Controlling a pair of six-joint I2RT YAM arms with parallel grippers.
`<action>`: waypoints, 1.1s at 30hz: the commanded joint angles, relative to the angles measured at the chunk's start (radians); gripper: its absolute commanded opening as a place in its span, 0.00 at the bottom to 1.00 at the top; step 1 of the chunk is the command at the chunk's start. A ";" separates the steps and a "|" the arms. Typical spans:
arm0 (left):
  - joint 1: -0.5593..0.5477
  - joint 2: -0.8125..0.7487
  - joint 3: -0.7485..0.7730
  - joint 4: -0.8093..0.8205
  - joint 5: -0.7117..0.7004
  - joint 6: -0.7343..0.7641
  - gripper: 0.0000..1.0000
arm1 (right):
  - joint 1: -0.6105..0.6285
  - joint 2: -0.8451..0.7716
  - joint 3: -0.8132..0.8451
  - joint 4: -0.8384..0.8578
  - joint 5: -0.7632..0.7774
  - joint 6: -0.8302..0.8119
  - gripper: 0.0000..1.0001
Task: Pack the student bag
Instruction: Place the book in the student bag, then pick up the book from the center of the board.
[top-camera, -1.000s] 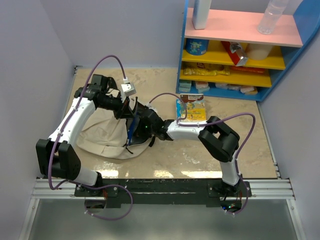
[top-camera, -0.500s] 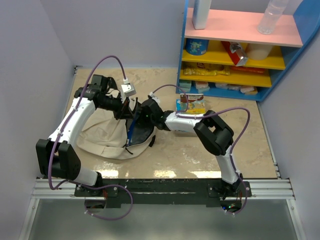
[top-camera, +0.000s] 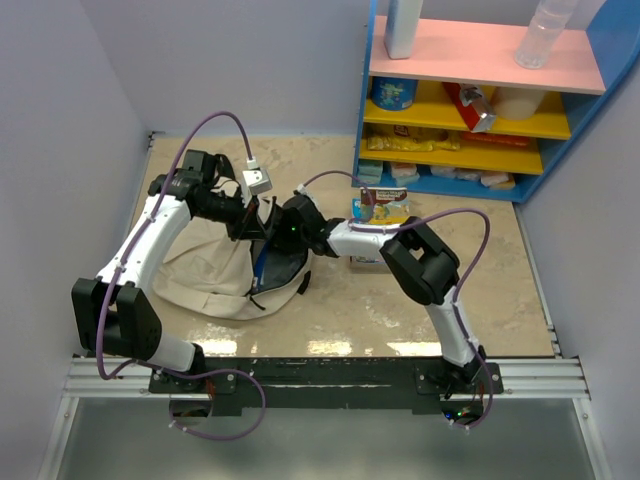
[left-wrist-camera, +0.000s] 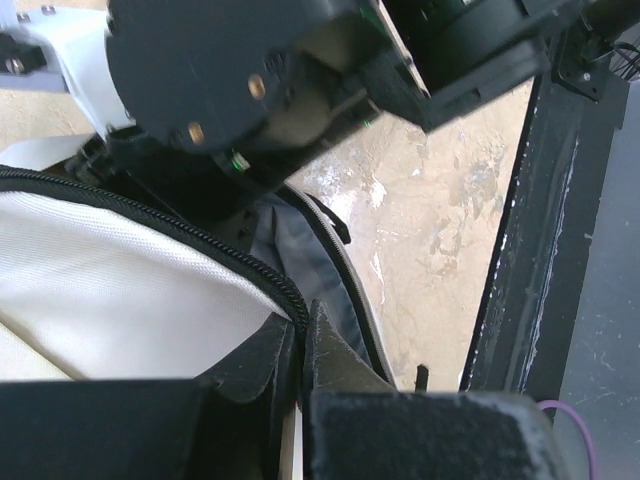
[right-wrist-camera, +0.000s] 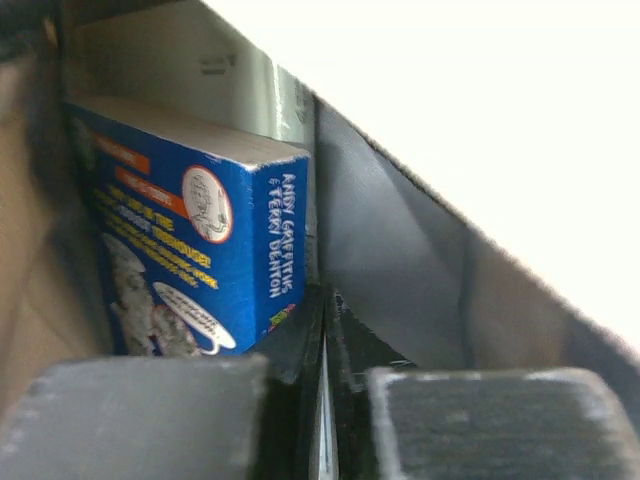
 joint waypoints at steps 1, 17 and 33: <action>0.001 -0.032 0.037 -0.015 0.064 0.018 0.00 | -0.067 -0.077 -0.066 0.100 -0.095 -0.005 0.14; 0.001 -0.026 -0.007 0.008 0.082 0.024 0.00 | -0.419 -0.702 -0.396 -0.057 -0.141 -0.336 0.82; 0.001 -0.008 0.005 0.005 0.096 0.018 0.00 | -0.816 -0.772 -0.697 0.090 -0.273 -0.284 0.87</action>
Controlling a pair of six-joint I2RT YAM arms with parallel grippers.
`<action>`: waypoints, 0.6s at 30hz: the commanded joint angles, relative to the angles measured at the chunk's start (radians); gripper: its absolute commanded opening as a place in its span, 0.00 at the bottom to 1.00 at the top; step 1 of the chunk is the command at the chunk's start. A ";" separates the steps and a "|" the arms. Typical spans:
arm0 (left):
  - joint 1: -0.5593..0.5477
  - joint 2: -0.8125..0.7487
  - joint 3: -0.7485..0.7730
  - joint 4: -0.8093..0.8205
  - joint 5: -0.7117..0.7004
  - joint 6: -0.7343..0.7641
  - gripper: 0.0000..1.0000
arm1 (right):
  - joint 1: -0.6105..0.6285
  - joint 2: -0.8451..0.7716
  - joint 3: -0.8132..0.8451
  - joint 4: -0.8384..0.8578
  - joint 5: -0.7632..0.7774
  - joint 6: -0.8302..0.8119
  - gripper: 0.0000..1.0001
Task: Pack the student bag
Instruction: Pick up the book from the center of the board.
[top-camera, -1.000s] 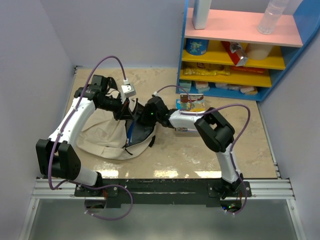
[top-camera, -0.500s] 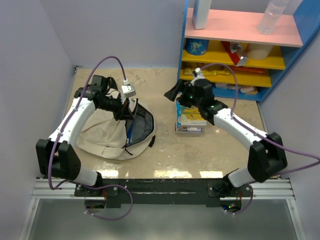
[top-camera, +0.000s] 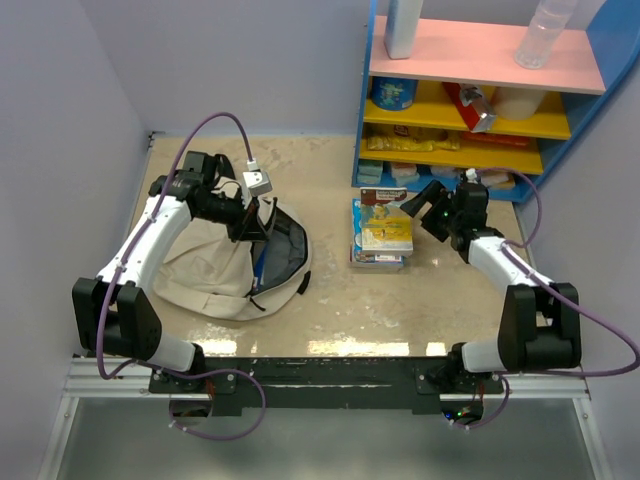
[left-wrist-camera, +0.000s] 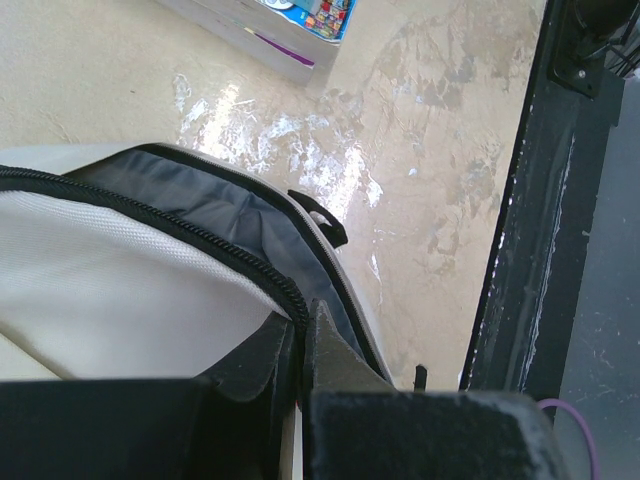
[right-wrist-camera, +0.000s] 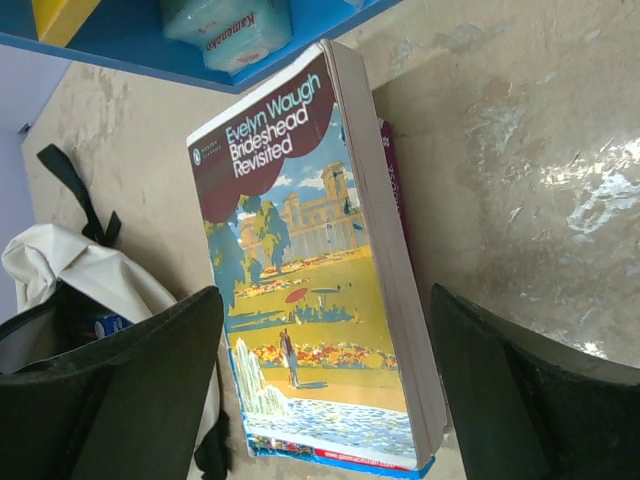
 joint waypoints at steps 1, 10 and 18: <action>0.001 -0.008 0.017 -0.001 0.083 0.006 0.00 | -0.005 0.021 -0.044 0.130 -0.065 0.037 0.87; 0.001 0.001 0.027 -0.005 0.087 0.006 0.00 | -0.005 0.114 -0.141 0.287 -0.121 0.142 0.87; 0.001 0.006 0.040 -0.004 0.095 -0.002 0.00 | -0.006 0.177 -0.179 0.356 -0.147 0.192 0.86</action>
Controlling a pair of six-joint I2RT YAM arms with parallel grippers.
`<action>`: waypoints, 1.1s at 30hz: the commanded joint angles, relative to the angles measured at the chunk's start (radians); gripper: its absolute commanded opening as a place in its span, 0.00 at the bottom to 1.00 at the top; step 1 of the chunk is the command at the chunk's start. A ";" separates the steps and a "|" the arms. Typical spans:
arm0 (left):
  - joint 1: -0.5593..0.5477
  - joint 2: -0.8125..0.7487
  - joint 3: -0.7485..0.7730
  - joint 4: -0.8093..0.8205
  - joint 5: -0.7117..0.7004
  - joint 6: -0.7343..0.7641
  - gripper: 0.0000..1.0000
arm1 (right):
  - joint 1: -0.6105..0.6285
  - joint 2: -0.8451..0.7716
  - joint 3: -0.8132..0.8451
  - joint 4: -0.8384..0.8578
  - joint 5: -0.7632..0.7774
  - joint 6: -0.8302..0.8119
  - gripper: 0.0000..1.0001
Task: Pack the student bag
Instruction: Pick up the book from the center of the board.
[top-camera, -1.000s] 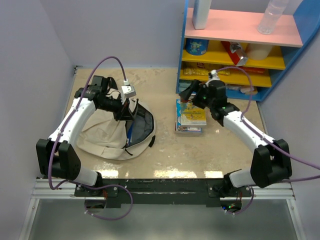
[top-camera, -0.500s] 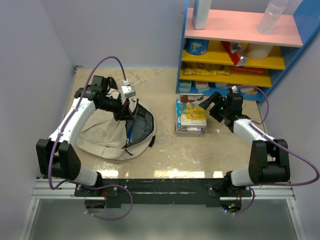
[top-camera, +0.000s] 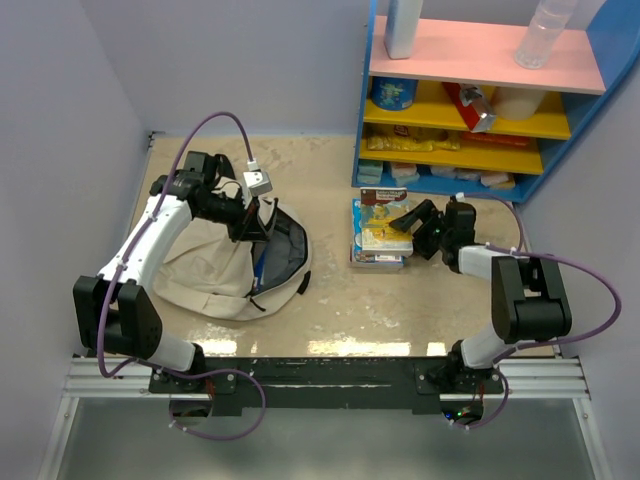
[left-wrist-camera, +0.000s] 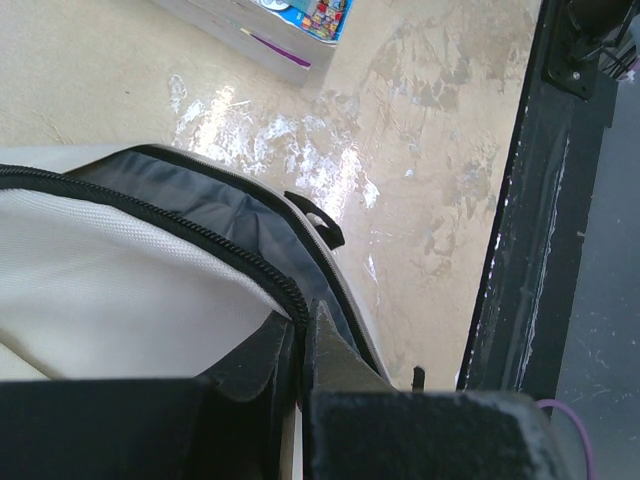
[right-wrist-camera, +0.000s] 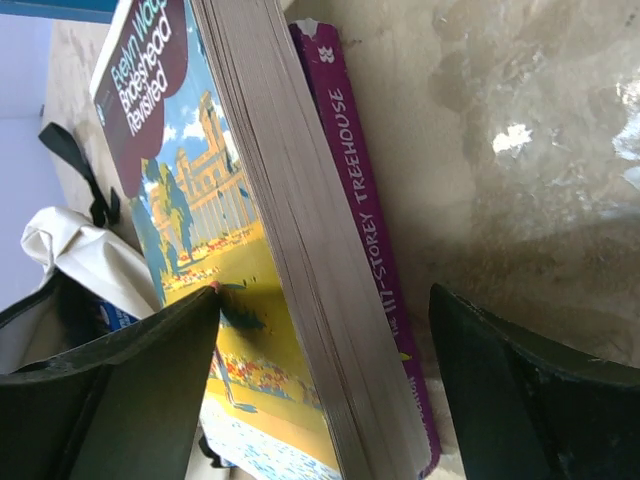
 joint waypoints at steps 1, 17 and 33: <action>0.000 -0.001 0.042 -0.003 0.085 -0.003 0.00 | -0.002 0.007 -0.004 0.083 -0.041 0.034 0.86; 0.000 0.003 0.046 0.000 0.087 -0.009 0.00 | -0.005 -0.091 0.007 -0.005 0.019 0.031 0.49; 0.000 0.002 0.037 0.006 0.081 -0.015 0.00 | -0.008 -0.129 0.026 -0.059 0.046 0.012 0.00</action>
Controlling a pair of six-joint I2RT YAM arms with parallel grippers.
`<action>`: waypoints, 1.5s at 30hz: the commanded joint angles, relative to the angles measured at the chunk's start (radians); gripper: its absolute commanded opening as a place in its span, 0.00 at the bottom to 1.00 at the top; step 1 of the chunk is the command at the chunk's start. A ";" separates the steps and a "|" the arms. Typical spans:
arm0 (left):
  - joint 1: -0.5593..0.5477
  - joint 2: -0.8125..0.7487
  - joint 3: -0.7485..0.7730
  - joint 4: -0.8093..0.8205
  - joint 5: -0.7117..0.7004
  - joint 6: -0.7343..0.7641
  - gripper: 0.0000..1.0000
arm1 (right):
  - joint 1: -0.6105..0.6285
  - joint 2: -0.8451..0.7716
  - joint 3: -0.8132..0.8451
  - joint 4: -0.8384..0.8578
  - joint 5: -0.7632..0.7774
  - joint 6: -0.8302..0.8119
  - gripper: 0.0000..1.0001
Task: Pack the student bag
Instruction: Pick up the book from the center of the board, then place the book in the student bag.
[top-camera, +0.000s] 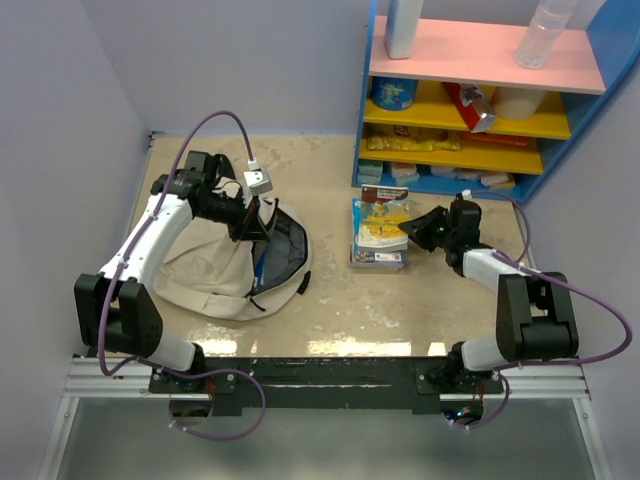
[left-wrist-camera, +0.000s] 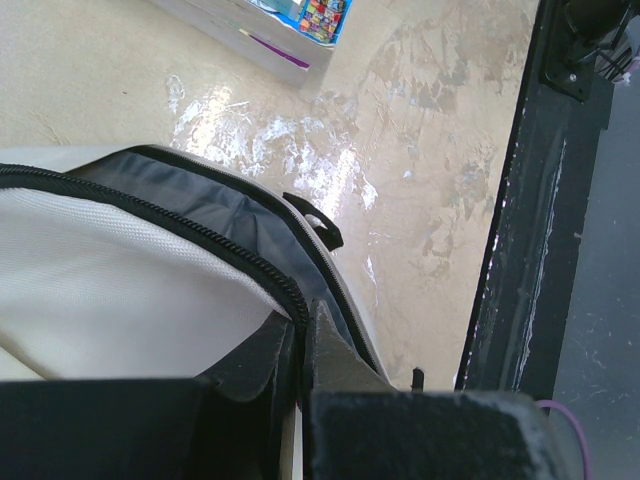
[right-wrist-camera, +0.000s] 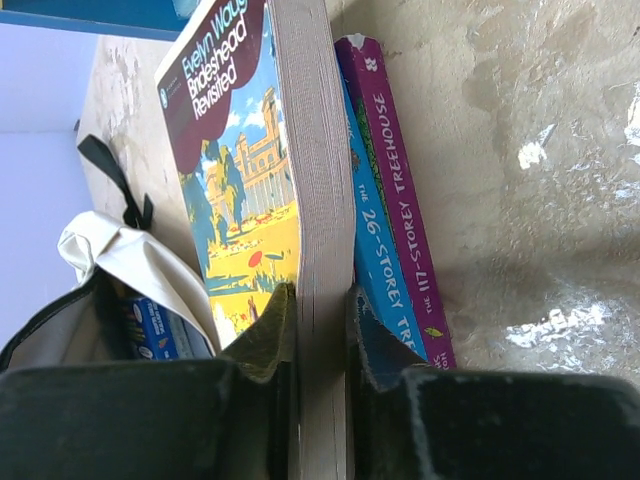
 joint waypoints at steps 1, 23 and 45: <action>0.000 -0.007 0.034 0.007 0.076 -0.012 0.00 | -0.006 -0.026 0.035 -0.011 0.025 -0.019 0.00; 0.000 0.002 0.038 0.056 0.077 -0.053 0.00 | 0.118 -0.267 -0.059 0.248 -0.294 0.372 0.00; -0.002 0.001 0.070 0.059 0.098 -0.080 0.00 | 0.543 0.024 0.203 0.309 -0.153 0.372 0.00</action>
